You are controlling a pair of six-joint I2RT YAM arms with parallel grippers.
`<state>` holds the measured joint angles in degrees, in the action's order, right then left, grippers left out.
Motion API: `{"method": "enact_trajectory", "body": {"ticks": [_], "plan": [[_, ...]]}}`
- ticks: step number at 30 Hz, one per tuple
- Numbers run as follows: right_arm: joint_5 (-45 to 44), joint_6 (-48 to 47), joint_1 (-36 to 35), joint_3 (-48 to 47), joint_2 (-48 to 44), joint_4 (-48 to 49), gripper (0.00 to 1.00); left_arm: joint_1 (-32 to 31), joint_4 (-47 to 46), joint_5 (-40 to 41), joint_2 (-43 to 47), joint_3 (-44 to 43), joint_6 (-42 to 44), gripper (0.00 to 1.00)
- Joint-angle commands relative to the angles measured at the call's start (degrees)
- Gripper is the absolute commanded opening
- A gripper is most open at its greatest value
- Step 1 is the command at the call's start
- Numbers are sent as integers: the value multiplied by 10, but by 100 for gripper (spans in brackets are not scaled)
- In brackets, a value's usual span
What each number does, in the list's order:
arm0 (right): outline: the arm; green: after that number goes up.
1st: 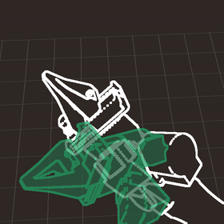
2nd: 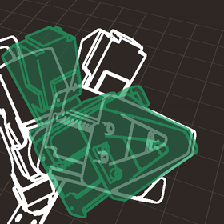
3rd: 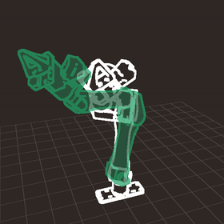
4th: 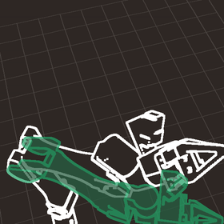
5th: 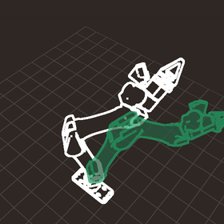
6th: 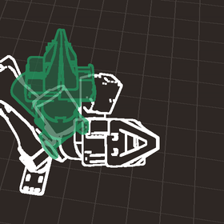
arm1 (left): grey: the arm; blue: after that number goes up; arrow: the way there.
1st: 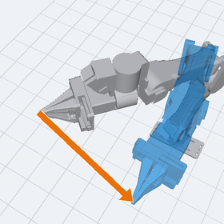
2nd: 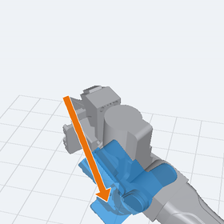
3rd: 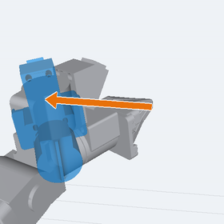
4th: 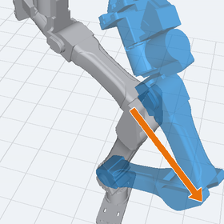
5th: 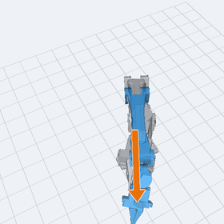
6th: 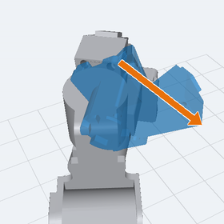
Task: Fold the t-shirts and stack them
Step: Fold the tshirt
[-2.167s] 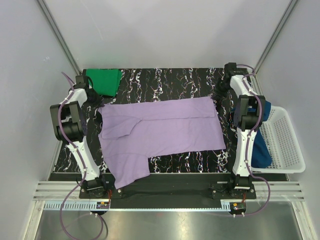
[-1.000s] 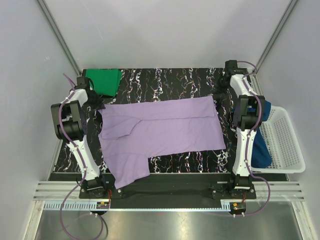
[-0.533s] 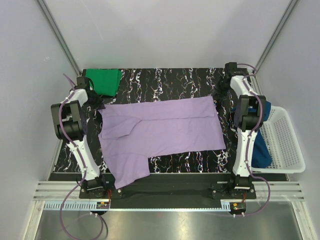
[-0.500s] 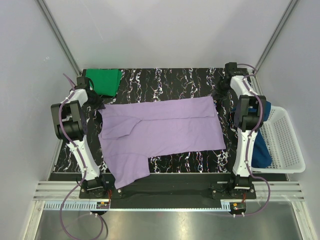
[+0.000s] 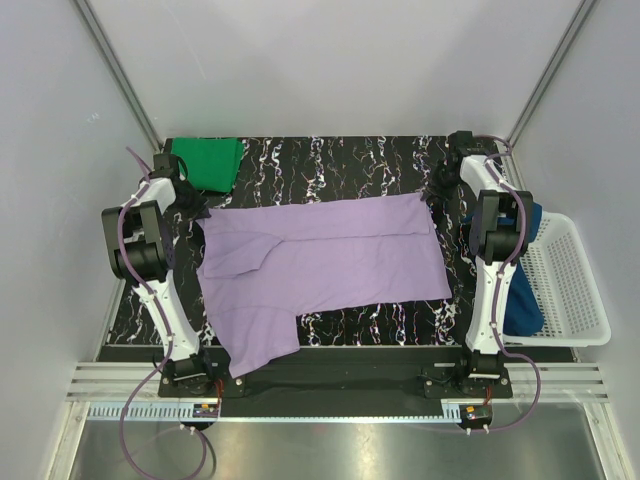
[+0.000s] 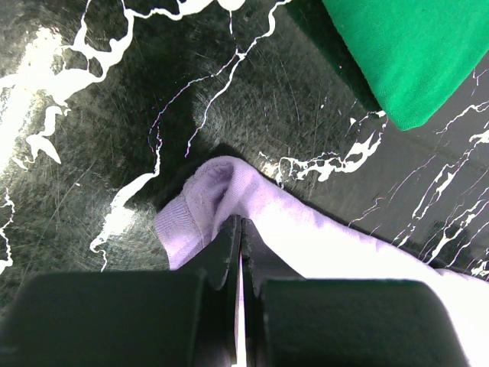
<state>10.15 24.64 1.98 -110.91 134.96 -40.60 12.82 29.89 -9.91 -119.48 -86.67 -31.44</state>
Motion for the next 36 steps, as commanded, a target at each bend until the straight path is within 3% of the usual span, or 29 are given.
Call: {"method": "enact_trajectory", "body": {"ticks": [1,5,7,17,22,36], "plan": [[9,-6,-2,0,-43,6,24,4,-13,-9,-6,-10,1,0],[11,-4,-2,-12,-45,0,23,5,-13,-9,-5,-10,2,0],[10,-4,-2,-11,-53,-1,28,5,-11,-7,-5,-12,2,0],[-1,-14,-5,26,-83,-22,37,6,-11,-12,-8,-10,2,0],[10,-14,-5,62,-94,1,36,7,-12,-12,-8,-10,3,0],[12,-25,-5,20,-44,0,34,7,-14,-14,-8,-7,2,0]]}}
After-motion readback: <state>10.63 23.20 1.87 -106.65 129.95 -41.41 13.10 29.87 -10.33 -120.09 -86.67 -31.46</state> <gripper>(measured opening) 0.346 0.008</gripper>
